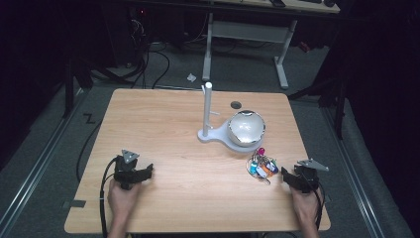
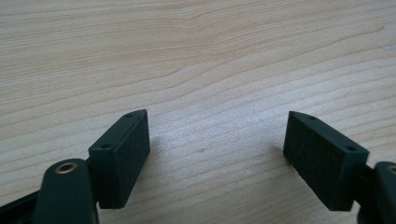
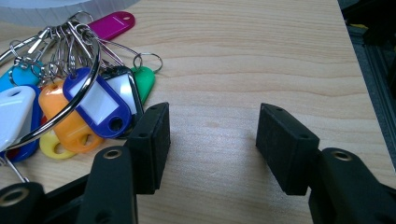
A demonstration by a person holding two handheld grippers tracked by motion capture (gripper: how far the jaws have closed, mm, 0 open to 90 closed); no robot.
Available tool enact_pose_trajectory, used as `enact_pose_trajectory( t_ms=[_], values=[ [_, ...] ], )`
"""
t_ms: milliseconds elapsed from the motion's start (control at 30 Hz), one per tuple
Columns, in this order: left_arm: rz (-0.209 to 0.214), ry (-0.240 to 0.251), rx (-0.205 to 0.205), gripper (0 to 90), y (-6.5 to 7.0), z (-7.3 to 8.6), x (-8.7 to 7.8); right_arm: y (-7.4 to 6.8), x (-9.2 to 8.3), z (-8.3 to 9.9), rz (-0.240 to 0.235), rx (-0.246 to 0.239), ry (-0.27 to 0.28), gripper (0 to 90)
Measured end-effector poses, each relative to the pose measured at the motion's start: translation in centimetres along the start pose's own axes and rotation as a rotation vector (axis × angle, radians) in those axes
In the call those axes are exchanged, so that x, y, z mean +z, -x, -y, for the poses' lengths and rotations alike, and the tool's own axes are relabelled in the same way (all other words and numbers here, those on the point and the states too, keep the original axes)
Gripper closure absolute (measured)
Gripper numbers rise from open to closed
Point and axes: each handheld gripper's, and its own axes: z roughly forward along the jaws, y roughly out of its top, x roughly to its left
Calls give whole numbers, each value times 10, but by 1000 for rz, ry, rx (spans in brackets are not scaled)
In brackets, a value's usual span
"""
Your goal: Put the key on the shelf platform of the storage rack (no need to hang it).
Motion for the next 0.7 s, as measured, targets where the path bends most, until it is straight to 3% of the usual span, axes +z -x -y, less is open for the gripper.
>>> enact_pose_trajectory(
  t_ms=[333, 700],
  values=[
    [0, 0, 0, 231, 0, 0, 0, -10, -14, -7, -47, -21, 44, 462],
    [0, 0, 0, 231, 0, 0, 0, -34, -26, -22, -114, -73, 72, 476]
  ],
)
